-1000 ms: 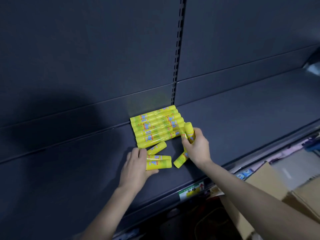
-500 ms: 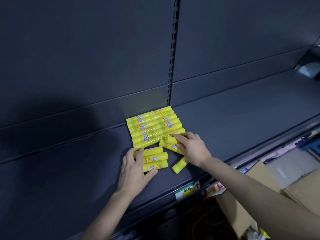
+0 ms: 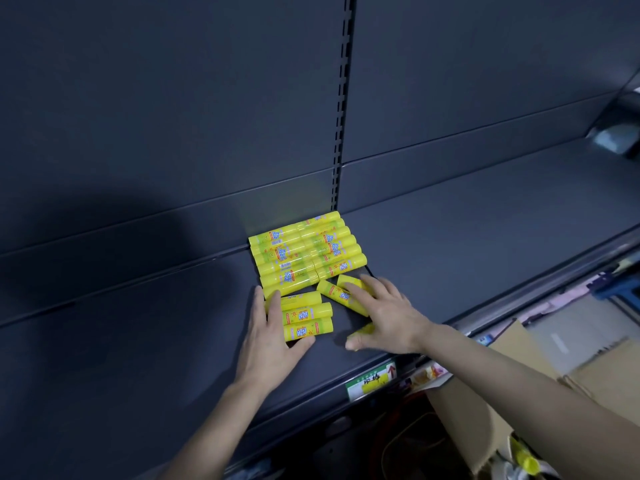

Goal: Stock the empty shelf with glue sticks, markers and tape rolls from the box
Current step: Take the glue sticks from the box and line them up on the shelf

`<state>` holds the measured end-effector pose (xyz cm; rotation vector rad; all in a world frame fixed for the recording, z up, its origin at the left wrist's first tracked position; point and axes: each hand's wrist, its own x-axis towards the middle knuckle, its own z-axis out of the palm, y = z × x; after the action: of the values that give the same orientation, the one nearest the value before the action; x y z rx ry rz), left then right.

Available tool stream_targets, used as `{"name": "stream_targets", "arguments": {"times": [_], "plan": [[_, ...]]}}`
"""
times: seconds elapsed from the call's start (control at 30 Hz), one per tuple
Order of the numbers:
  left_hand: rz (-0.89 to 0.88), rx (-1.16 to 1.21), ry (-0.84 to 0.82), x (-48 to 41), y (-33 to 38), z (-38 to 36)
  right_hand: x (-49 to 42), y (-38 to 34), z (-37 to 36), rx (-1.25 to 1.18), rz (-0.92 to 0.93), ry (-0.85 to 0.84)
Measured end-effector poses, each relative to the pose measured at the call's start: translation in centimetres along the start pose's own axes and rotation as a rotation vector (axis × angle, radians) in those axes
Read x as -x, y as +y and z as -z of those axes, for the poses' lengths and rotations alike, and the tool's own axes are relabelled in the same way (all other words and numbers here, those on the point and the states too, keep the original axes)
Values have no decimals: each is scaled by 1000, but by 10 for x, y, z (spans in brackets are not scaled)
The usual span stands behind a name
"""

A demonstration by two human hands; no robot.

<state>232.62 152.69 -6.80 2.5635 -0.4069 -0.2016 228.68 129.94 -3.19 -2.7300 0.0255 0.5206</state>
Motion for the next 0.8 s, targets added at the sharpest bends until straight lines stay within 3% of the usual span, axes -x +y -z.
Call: {"name": "stream_targets", "arguments": {"times": [0.1,0.27,0.47,0.8], "plan": [[18,35,-1,-2,3,-3,-7,0,7,-111,-38,92],[57,120,12,-8,3,-1,-5,-7,12,-10,-193,246],[73,122,10,-12,3,-1,10,-1,19,85,-372,-50],[78,157,-2,-13,6,2,-24,8,26,-56,-351,78]]}}
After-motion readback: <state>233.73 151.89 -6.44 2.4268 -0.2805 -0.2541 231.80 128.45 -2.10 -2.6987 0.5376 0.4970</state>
